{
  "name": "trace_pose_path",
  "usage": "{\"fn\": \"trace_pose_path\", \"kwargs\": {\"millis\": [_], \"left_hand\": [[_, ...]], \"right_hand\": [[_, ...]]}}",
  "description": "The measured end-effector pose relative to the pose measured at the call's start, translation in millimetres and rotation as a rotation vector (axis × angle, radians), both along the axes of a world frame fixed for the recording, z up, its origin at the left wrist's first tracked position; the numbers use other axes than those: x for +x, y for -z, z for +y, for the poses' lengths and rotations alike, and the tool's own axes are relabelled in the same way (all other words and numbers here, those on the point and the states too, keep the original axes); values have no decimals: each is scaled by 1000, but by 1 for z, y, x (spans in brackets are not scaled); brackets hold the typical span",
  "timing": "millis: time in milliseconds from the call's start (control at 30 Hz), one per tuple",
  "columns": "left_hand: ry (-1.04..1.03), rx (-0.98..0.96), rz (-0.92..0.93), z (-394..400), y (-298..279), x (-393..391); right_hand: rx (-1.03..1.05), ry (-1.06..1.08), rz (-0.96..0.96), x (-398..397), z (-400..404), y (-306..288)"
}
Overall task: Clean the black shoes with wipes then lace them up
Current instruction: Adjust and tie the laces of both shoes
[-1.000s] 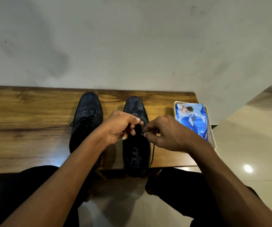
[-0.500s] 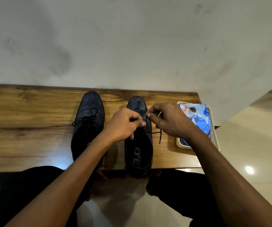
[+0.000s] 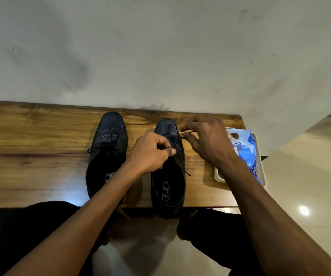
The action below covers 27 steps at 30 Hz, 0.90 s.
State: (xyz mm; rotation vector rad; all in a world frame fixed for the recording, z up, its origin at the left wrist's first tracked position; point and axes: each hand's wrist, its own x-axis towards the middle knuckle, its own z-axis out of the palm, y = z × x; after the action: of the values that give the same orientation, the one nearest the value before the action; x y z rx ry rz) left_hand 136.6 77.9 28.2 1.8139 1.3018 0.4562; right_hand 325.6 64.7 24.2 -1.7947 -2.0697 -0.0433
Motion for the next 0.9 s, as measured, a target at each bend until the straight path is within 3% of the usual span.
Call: {"fn": "trace_pose_path", "kwargs": {"millis": [100, 267, 400, 700, 900], "left_hand": [[-20, -40, 3, 2, 0, 0], [-47, -98, -11, 2, 2, -3], [-62, -123, -31, 1, 5, -4], [-39, -107, 0, 0, 2, -5], [50, 101, 195, 1, 0, -4]], "right_hand": [[31, 12, 66, -18, -4, -5], [-263, -45, 417, -27, -14, -4], [-371, -64, 592, -20, -16, -2], [-515, -76, 564, -20, -11, 1], [-473, -29, 382, -28, -12, 1]]}}
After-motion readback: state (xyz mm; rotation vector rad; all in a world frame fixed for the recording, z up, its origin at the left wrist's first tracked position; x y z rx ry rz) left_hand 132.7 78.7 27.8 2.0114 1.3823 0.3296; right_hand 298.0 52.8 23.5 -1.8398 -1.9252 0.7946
